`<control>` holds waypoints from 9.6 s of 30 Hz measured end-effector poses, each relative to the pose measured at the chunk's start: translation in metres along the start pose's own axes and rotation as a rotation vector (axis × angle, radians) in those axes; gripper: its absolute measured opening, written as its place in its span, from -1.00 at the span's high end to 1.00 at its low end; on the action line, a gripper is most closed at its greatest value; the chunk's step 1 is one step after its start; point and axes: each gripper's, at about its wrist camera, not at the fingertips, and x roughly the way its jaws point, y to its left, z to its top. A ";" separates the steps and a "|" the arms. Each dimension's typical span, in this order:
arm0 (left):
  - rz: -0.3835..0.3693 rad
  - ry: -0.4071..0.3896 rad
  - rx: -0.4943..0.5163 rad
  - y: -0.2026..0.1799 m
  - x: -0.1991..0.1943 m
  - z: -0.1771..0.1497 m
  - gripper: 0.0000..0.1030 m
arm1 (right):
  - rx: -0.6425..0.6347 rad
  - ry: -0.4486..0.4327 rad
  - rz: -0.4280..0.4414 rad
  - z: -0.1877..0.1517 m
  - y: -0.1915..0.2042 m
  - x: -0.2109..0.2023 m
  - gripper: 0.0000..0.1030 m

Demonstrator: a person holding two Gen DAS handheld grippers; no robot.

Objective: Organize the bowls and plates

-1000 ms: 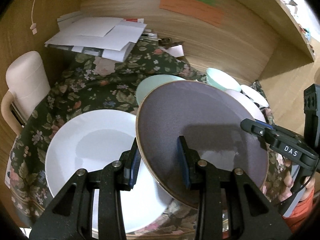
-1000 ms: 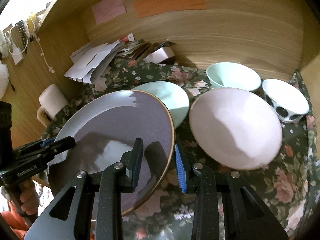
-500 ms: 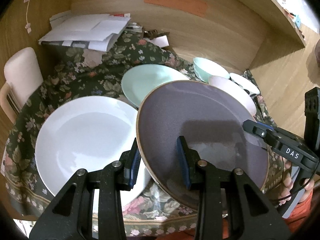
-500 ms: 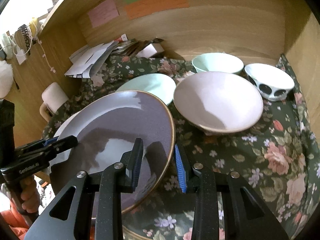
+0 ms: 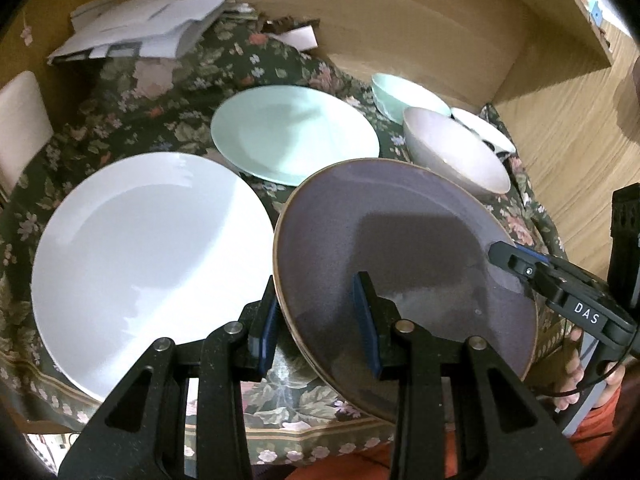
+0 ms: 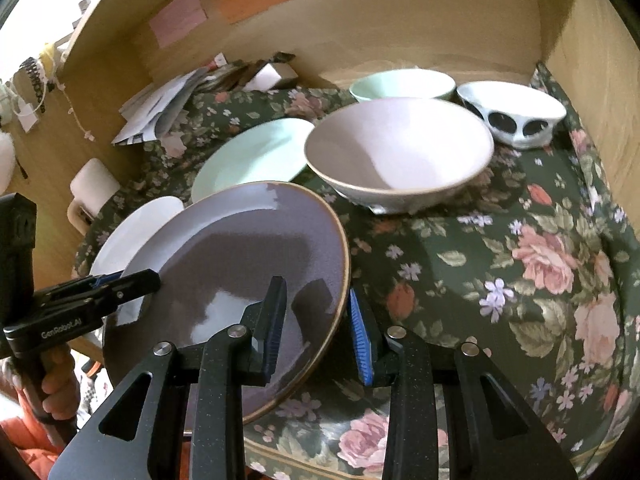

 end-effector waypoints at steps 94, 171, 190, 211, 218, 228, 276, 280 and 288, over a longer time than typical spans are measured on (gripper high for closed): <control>0.301 -0.064 -0.241 0.164 -0.040 -0.035 -0.46 | -0.326 0.196 0.151 0.053 0.145 0.118 -0.09; 0.044 -0.138 -0.037 0.036 -0.045 0.014 0.18 | -0.146 -0.036 0.046 0.042 0.056 0.015 0.35; 0.020 -0.048 0.026 -0.003 -0.015 0.003 0.19 | -0.046 -0.003 0.018 0.011 0.007 0.009 0.35; 0.022 0.035 0.017 -0.006 0.021 0.001 0.18 | 0.013 0.044 0.020 0.005 -0.011 0.025 0.35; 0.017 0.040 0.012 -0.005 0.027 0.003 0.18 | 0.023 0.057 0.028 0.008 -0.015 0.023 0.35; 0.049 0.028 0.059 -0.012 0.031 0.004 0.19 | 0.006 0.056 0.010 0.007 -0.015 0.014 0.35; 0.174 -0.260 0.026 0.050 -0.016 0.101 -0.66 | -0.146 -0.125 -0.055 0.111 0.026 0.022 -0.32; 0.197 -0.224 0.012 0.059 0.000 0.106 -0.66 | -0.164 -0.104 -0.072 0.129 0.024 0.037 -0.32; 0.172 -0.133 -0.066 0.084 0.034 0.107 -0.64 | -0.199 0.001 -0.086 0.158 0.015 0.082 -0.32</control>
